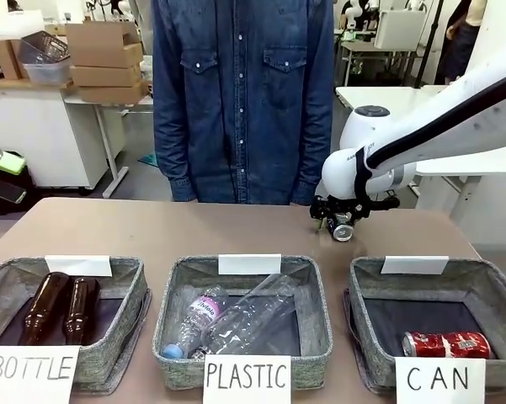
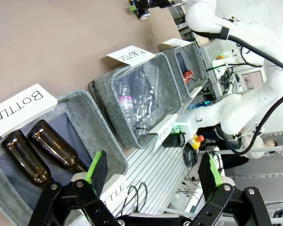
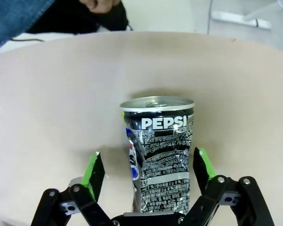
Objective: Sort the can waste into the basket.
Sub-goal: Pick up the can waste from the table and place it in the right Fabric basket.
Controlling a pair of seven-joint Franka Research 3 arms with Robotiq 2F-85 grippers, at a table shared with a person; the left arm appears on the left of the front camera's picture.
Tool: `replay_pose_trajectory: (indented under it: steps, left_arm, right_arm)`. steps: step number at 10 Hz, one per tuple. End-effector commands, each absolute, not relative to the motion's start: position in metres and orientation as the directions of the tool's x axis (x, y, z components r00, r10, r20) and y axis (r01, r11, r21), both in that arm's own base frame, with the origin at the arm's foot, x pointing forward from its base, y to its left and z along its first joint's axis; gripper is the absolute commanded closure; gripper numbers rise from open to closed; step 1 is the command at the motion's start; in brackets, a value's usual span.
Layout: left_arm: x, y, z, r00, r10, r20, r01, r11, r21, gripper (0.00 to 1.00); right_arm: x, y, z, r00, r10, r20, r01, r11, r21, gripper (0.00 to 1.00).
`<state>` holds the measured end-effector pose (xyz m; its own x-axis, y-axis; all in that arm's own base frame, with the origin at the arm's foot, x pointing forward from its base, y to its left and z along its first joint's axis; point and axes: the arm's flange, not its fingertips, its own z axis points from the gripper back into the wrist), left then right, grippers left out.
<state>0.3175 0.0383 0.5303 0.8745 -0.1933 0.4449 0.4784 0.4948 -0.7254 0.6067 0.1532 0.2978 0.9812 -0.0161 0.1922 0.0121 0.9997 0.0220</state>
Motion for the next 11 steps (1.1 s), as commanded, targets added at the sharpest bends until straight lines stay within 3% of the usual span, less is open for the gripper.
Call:
replay_pose_trajectory:
  steps: [1,2,4,5,6,7,11]
  left_arm:
    - [0.3179,0.038,0.5299,0.867,-0.186,0.462,0.49,0.49,-0.721,0.0]
    - [0.3179,0.038,0.5299,0.867,-0.186,0.462,0.49,0.49,-0.721,0.0]
    - [0.3179,0.038,0.5299,0.867,-0.186,0.462,0.49,0.49,-0.721,0.0]
    - [0.3179,0.038,0.5299,0.867,-0.186,0.462,0.49,0.49,-0.721,0.0]
    - [0.3179,0.038,0.5299,0.867,-0.186,0.462,0.49,0.49,-0.721,0.0]
    - [0.3179,0.038,0.5299,0.867,-0.186,0.462,0.49,0.49,-0.721,0.0]
    - [0.3179,0.038,0.5299,0.867,-0.186,0.462,0.49,0.49,-0.721,0.0]
  right_arm:
    - [0.6096,0.1585,0.3022,0.982,-0.043,0.186,0.047,0.999,-0.017,0.6]
    - [0.6094,0.1575,0.3016,0.982,-0.048,0.181,0.051,0.999,-0.012,1.0]
    - [0.6086,0.1559,0.3008,0.983,-0.046,0.176,0.048,0.999,-0.011,1.0]
    - [0.6082,0.1549,0.3006,0.984,-0.044,0.175,0.046,0.999,-0.009,0.87]
    - [0.6079,0.1539,0.3008,0.984,-0.042,0.175,0.044,0.999,-0.011,0.97]
    - [0.608,0.153,0.3007,0.984,-0.039,0.172,0.042,0.999,-0.011,1.0]
    - [0.6027,0.1508,0.3077,0.985,-0.001,0.173,0.003,1.0,-0.008,1.0]
